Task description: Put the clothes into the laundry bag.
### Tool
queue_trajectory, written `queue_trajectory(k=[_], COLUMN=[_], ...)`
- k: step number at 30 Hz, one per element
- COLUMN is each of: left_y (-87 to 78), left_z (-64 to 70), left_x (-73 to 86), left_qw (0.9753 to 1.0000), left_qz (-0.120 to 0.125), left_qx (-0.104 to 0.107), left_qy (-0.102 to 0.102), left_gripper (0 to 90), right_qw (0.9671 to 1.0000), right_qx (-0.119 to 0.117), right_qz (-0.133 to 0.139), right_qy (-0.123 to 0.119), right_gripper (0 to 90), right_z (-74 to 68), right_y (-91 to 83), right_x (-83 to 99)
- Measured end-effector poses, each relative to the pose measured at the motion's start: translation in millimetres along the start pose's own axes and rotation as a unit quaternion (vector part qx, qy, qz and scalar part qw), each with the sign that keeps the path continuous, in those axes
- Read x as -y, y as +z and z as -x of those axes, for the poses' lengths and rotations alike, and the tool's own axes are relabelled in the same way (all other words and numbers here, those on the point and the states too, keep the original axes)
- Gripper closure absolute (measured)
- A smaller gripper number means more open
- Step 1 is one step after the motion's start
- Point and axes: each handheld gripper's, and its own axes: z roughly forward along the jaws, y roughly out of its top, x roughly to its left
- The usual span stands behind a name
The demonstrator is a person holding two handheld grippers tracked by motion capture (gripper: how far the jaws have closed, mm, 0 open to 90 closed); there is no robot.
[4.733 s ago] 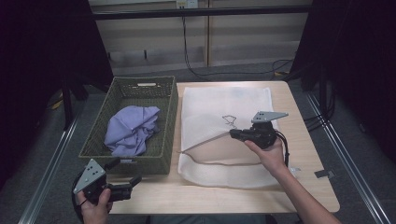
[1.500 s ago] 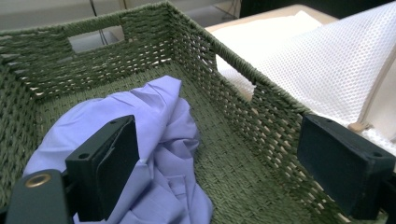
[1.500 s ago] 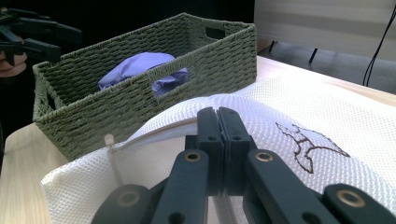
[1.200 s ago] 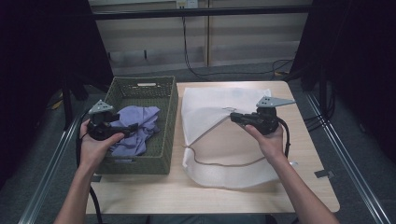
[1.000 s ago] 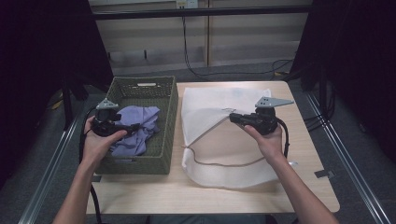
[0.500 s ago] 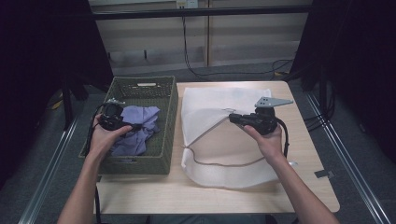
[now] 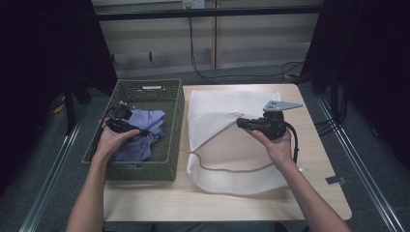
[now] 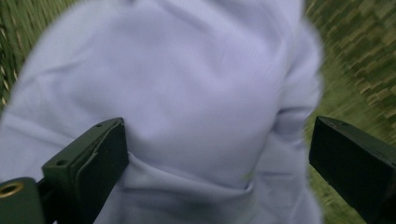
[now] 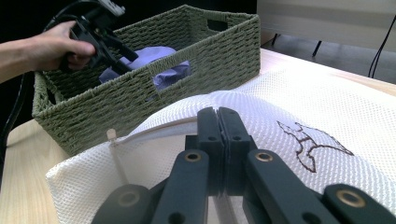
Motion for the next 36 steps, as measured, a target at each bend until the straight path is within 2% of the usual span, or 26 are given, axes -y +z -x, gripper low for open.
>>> queue_trajectory(k=[2,3,6,8,12,16,17,18,19,23,24,26,29,30,33,36], left_y=[0.7,1.6,6.0,9.3,15.8,19.1,20.6,23.2,24.5,28.8,29.3,29.4,27.6,26.6,24.4,23.4], left_z=[-0.7,-0.9,-2.6,-1.9,-1.9,-2.1,-1.7,-2.3,-2.5,-0.7,-0.9,-1.0,-2.2,-1.9,-3.6,-3.9], left_x=[-0.1,-0.5,-0.6,-1.8,-2.4,-1.5,-0.8,-0.1,0.1,1.6,1.8,1.9,1.3,1.7,1.5,1.3], left_qw=[1.0000,1.0000,0.9998,0.9995,0.9992,0.9984,0.9985,0.9976,0.9970,0.9963,0.9956,0.9954,0.9951,0.9955,0.9948,0.9942], left_qz=[-0.005,-0.002,-0.016,-0.027,-0.039,-0.054,-0.053,-0.068,-0.076,-0.085,-0.093,-0.095,-0.096,-0.090,-0.094,-0.099], left_qx=[0.003,-0.008,-0.003,-0.014,-0.008,-0.011,-0.010,-0.017,-0.013,-0.011,-0.011,-0.014,-0.019,-0.022,-0.024,-0.027], left_qy=[0.000,-0.001,-0.011,0.000,-0.004,-0.004,-0.013,-0.002,0.002,-0.002,-0.002,-0.007,-0.014,-0.020,-0.032,-0.032], left_gripper=[4.2,4.2,4.3,5.8,7.6,7.3,7.3,8.5,10.0,10.3,12.3,15.1,25.5,29.6,40.2,46.0], right_qw=[1.0000,1.0000,1.0000,1.0000,1.0000,1.0000,1.0000,1.0000,1.0000,0.9999,0.9999,0.9999,0.9999,0.9999,0.9999,0.9999], right_qx=[0.000,-0.001,-0.001,-0.003,-0.003,-0.003,-0.003,-0.005,-0.006,-0.005,-0.005,-0.005,-0.005,-0.005,-0.005,-0.005], right_qz=[0.000,-0.002,-0.003,-0.004,-0.006,-0.006,-0.006,-0.007,-0.008,-0.010,-0.010,-0.010,-0.010,-0.010,-0.010,-0.010], right_qy=[-0.001,-0.001,-0.001,0.000,-0.001,0.000,0.000,0.000,0.000,0.000,-0.001,0.000,-0.001,-0.001,-0.001,-0.001], right_gripper=[89.3,89.4,89.3,89.4,89.3,89.3,89.3,89.3,89.3,89.3,89.3,89.3,89.3,89.3,89.3,89.3], right_z=[0.1,0.3,0.2,0.2,0.1,0.5,0.5,0.7,0.8,0.7,0.6,0.7,0.4,0.3,0.5,0.8], right_y=[0.1,0.5,1.0,1.8,2.4,2.1,2.1,2.4,2.6,3.0,3.2,3.4,3.9,3.8,3.6,3.2], right_x=[0.1,0.2,0.3,0.6,0.8,0.8,0.8,0.9,1.0,1.2,1.2,1.3,1.3,1.3,1.2,1.1])
